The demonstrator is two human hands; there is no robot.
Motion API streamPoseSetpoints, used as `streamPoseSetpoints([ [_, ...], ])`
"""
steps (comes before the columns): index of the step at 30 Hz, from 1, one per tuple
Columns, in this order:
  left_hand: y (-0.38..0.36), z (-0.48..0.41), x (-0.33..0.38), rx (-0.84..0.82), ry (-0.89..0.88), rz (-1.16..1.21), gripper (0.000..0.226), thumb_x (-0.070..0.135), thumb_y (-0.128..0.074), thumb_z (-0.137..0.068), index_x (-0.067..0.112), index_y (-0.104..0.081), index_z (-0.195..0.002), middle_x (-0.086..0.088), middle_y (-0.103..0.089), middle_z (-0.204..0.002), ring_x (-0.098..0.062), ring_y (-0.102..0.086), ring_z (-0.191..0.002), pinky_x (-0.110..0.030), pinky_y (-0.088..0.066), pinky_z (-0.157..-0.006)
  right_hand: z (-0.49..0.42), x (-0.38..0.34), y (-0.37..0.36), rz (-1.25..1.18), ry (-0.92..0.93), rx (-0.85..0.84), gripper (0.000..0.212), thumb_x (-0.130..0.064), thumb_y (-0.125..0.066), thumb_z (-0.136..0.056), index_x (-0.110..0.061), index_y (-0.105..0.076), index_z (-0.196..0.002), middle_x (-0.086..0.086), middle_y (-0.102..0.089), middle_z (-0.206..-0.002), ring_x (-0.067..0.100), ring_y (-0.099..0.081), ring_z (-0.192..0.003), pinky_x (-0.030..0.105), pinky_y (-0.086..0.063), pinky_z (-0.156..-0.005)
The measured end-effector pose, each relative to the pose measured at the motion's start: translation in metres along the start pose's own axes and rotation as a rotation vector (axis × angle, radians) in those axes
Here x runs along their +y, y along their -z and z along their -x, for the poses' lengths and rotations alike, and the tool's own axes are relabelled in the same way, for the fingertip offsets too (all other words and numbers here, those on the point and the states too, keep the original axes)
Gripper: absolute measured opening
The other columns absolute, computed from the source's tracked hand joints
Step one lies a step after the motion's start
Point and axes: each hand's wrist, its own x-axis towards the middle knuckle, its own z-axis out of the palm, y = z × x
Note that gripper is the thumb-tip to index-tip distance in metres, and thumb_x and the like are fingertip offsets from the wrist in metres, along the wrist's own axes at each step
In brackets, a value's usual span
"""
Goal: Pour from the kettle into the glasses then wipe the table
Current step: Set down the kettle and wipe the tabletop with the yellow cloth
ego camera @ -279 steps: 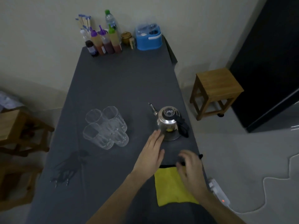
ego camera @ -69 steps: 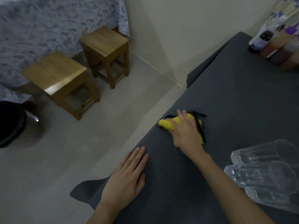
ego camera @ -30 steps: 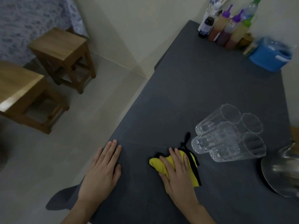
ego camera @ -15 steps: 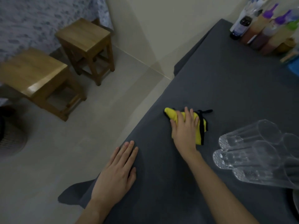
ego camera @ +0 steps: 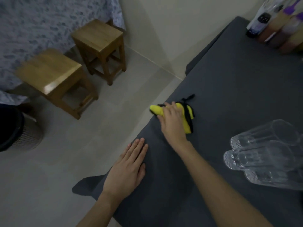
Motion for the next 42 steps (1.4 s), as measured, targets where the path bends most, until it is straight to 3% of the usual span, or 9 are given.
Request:
streamPoseSetpoints([
  [5, 0.000, -0.001, -0.002, -0.007, -0.022, -0.037, 0.057, 0.035, -0.032, -0.096, 0.010, -0.025, -0.148, -0.007, -0.018, -0.157, -0.019, -0.011, -0.146, -0.036, -0.011, -0.117, 0.061, -0.009, -0.003, 0.008, 0.211, -0.041, 0.034, -0.031, -0.043, -0.095, -0.006, -0.060, -0.112, 0.014, -0.053, -0.138, 0.034, -0.037, -0.138, 0.053, -0.028, -0.113],
  [11, 0.004, 0.000, -0.001, -0.011, -0.028, -0.028, 0.056, 0.033, -0.032, -0.097, 0.011, -0.024, -0.148, -0.006, -0.017, -0.157, -0.017, -0.009, -0.146, -0.035, -0.009, -0.118, 0.146, 0.010, 0.024, 0.041, 0.262, -0.088, 0.029, -0.033, -0.041, -0.100, -0.013, -0.061, -0.110, 0.009, -0.042, -0.150, 0.027, -0.026, -0.145, 0.048, -0.026, -0.115],
  [15, 0.003, 0.000, -0.002, -0.006, -0.021, -0.012, 0.056, 0.034, -0.032, -0.097, 0.012, -0.025, -0.148, -0.006, -0.019, -0.157, -0.017, -0.011, -0.146, -0.035, -0.009, -0.118, 0.202, 0.034, 0.041, 0.096, 0.128, -0.083, 0.024, -0.034, -0.049, -0.090, -0.024, -0.058, -0.110, 0.015, -0.026, -0.157, 0.037, -0.021, -0.145, 0.053, -0.020, -0.114],
  [18, 0.001, 0.000, -0.002, 0.002, -0.021, -0.009, 0.056, 0.035, -0.031, -0.097, 0.012, -0.026, -0.148, -0.006, -0.020, -0.157, -0.018, -0.013, -0.146, -0.035, -0.009, -0.118, 0.217, 0.043, 0.044, 0.152, -0.036, -0.105, 0.034, -0.045, -0.047, -0.090, -0.033, -0.052, -0.121, 0.020, -0.015, -0.159, 0.041, -0.010, -0.147, 0.056, -0.014, -0.113],
  [21, 0.001, 0.000, -0.002, 0.009, -0.019, -0.004, 0.056, 0.035, -0.031, -0.096, 0.011, -0.027, -0.147, -0.006, -0.021, -0.156, -0.018, -0.014, -0.145, -0.035, -0.008, -0.118, 0.204, 0.036, 0.041, 0.210, -0.142, -0.121, 0.045, -0.061, -0.028, -0.094, -0.038, -0.045, -0.130, 0.021, -0.011, -0.160, 0.040, -0.005, -0.147, 0.057, -0.012, -0.114],
  [27, -0.001, -0.001, -0.003, 0.012, -0.006, -0.003, 0.056, 0.037, -0.029, -0.097, 0.013, -0.025, -0.148, -0.005, -0.018, -0.157, -0.017, -0.011, -0.146, -0.035, -0.006, -0.118, 0.159, 0.034, 0.029, 0.179, -0.267, -0.039, 0.045, -0.056, -0.030, -0.093, -0.031, -0.047, -0.126, 0.023, -0.012, -0.159, 0.043, -0.007, -0.146, 0.062, -0.016, -0.115],
  [31, 0.000, -0.001, -0.002, 0.017, -0.003, 0.013, 0.056, 0.037, -0.029, -0.097, 0.013, -0.026, -0.147, -0.005, -0.020, -0.157, -0.018, -0.012, -0.146, -0.037, -0.012, -0.117, 0.118, 0.045, 0.027, 0.124, -0.299, -0.018, 0.058, -0.060, -0.020, -0.094, -0.024, -0.051, -0.128, 0.026, -0.013, -0.158, 0.045, -0.007, -0.145, 0.062, -0.010, -0.115],
  [42, 0.000, -0.001, -0.001, 0.007, 0.014, 0.037, 0.056, 0.036, -0.034, -0.096, 0.013, -0.028, -0.147, -0.005, -0.021, -0.157, -0.017, -0.011, -0.146, -0.036, -0.012, -0.117, -0.016, 0.087, 0.025, 0.150, -0.329, 0.073, 0.045, -0.040, -0.048, -0.094, -0.009, -0.053, -0.127, 0.030, -0.033, -0.148, 0.050, -0.022, -0.138, 0.064, -0.016, -0.111],
])
